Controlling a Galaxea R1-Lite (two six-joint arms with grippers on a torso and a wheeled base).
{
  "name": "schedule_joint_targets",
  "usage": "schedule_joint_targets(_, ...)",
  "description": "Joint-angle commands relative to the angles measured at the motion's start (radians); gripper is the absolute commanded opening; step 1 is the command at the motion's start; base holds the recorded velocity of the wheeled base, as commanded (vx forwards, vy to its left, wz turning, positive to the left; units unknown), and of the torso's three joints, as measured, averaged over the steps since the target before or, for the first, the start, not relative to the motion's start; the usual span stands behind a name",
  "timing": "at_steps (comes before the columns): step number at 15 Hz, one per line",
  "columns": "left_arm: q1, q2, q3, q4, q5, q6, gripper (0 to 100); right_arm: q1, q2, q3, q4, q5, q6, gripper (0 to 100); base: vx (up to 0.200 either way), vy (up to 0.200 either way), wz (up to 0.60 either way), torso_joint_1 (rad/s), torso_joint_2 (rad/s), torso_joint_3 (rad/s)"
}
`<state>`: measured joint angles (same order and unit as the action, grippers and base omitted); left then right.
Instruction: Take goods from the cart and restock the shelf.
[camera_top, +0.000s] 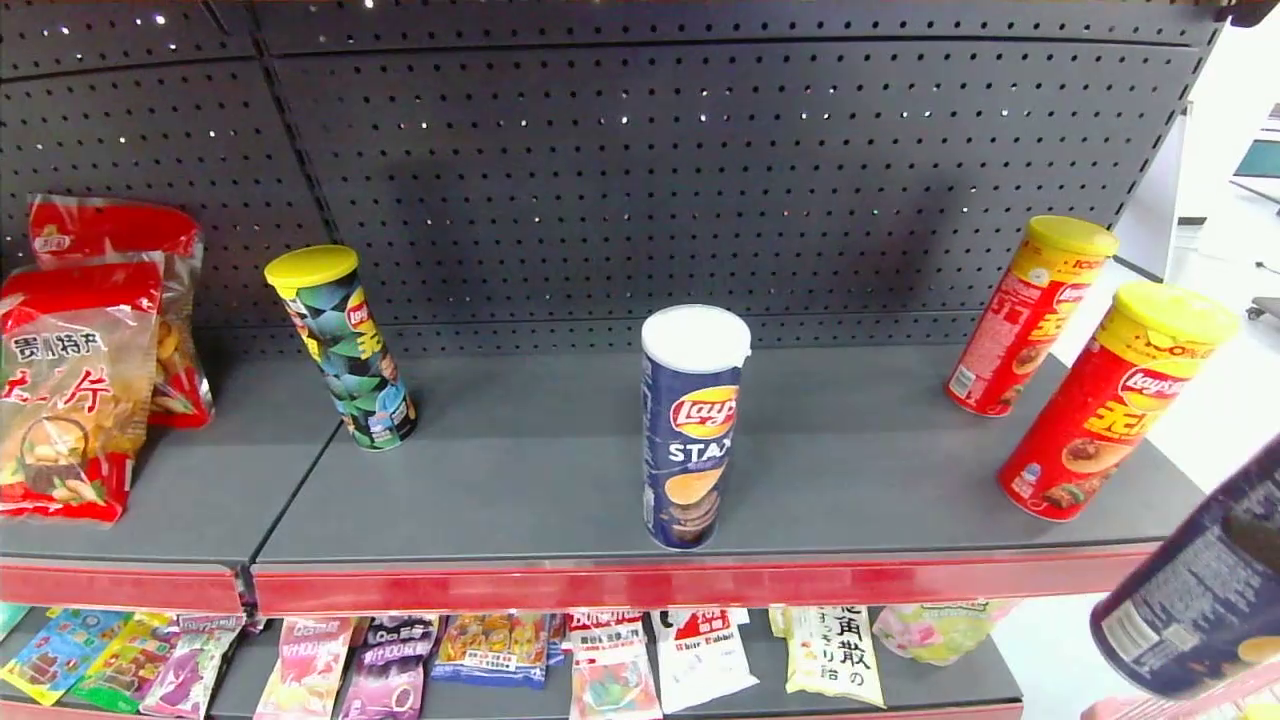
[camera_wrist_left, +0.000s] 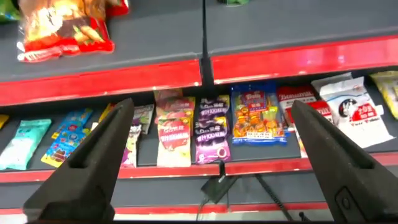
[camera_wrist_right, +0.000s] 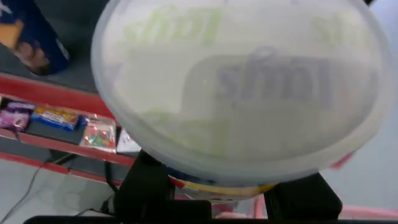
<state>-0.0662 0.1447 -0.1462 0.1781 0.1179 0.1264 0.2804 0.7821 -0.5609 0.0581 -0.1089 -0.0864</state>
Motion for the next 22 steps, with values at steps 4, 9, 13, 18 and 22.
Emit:
schedule_joint_targets(4,-0.003,-0.047,0.033,0.001,0.003,-0.002,100,0.092,0.424,-0.257,-0.153,0.107,0.010,0,0.000,0.000,0.00,0.000,0.00,0.000)
schedule_joint_targets(9,-0.003,-0.048,0.039,-0.002,-0.024,-0.034,100,0.098,0.681,-0.360,-0.334,0.160,0.007,0,0.000,0.000,0.00,0.000,0.00,0.000)
schedule_joint_targets(13,-0.003,-0.050,0.039,-0.003,-0.023,-0.034,100,0.100,0.836,-0.472,-0.348,0.163,0.004,0,0.000,0.000,0.00,0.000,0.00,0.000)
schedule_joint_targets(18,-0.003,-0.048,0.039,-0.003,-0.023,-0.034,100,0.123,0.967,-0.545,-0.449,0.221,-0.029,0,0.000,0.000,0.00,0.000,0.00,0.000)
schedule_joint_targets(22,-0.003,-0.048,0.039,-0.003,-0.020,-0.034,100,0.177,1.062,-0.643,-0.451,0.219,-0.023,0,0.000,0.000,0.00,0.000,0.00,0.000)
